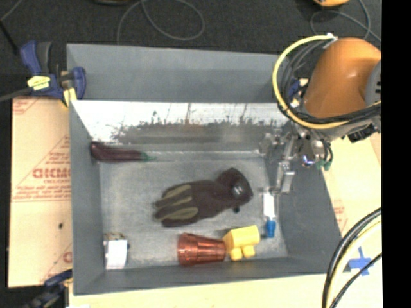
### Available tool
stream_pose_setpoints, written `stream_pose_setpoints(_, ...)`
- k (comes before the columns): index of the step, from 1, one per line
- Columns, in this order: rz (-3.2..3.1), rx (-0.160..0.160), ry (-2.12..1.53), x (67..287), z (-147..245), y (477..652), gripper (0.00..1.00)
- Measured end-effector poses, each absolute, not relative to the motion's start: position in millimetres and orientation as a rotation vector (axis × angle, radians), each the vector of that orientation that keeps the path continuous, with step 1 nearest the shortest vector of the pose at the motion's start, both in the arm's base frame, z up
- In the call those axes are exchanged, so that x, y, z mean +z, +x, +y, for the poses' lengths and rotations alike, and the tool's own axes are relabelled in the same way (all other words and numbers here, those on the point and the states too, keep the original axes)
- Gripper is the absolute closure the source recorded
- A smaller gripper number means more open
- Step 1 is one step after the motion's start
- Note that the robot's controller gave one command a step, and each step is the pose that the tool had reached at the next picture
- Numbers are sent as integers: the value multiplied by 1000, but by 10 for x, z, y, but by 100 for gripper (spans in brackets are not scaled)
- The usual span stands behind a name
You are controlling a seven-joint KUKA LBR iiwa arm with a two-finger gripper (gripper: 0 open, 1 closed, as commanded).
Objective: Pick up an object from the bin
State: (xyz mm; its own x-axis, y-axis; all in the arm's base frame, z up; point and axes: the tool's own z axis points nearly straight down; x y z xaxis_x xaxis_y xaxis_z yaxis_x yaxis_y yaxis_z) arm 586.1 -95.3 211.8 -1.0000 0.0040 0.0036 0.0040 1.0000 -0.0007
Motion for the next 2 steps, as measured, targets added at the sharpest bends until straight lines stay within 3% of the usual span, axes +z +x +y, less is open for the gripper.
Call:
stream_pose_setpoints(1, -3146, 3, -3, 2167, -950, 5875, 0)
stream_pose_setpoints(2, -3153, 6, 13, 1748, -750, 5979, 0)
